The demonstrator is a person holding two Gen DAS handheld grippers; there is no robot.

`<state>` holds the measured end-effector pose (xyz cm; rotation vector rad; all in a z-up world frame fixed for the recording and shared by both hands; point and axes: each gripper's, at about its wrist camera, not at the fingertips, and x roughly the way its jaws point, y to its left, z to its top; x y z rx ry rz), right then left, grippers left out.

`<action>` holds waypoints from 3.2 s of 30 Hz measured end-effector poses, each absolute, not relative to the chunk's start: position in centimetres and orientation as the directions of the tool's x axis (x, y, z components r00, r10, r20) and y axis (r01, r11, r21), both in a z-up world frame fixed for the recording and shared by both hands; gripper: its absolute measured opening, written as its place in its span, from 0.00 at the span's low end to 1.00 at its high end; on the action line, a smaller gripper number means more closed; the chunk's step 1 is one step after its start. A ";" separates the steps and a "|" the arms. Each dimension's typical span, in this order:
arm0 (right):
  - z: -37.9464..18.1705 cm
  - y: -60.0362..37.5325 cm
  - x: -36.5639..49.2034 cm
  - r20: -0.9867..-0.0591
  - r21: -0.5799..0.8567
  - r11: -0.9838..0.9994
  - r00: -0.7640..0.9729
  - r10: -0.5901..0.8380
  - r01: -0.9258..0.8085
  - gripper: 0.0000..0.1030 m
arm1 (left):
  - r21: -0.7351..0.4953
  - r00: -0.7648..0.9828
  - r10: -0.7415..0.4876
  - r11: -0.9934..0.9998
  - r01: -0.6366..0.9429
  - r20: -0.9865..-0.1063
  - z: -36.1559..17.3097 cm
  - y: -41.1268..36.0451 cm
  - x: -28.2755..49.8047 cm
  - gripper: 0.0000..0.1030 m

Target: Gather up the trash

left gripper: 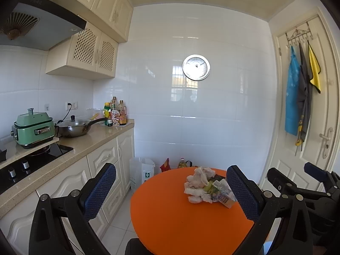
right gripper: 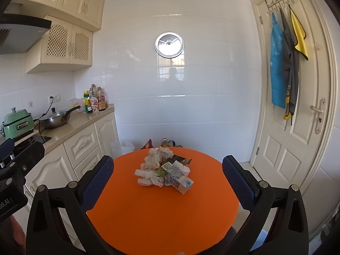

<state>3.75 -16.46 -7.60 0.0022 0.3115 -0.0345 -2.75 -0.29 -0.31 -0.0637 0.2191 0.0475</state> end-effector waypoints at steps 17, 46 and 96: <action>-8.5 -17.3 6.9 -0.354 -0.017 1.000 0.935 -0.031 0.027 1.00 | -0.054 0.957 0.035 0.997 -0.053 -0.288 -1.5 -1.2 1.7 0.99; -25.7 -23.1 30.6 -0.790 0.032 0.995 0.607 0.081 -0.091 0.84 | -0.052 0.701 -0.012 0.998 -0.036 -0.713 -10.6 -3.6 33.2 0.99; -25.9 -27.4 29.0 -0.771 0.230 0.963 0.578 0.269 -0.141 0.37 | -0.180 0.656 -0.259 0.966 0.187 -0.709 -19.7 -8.3 47.3 0.10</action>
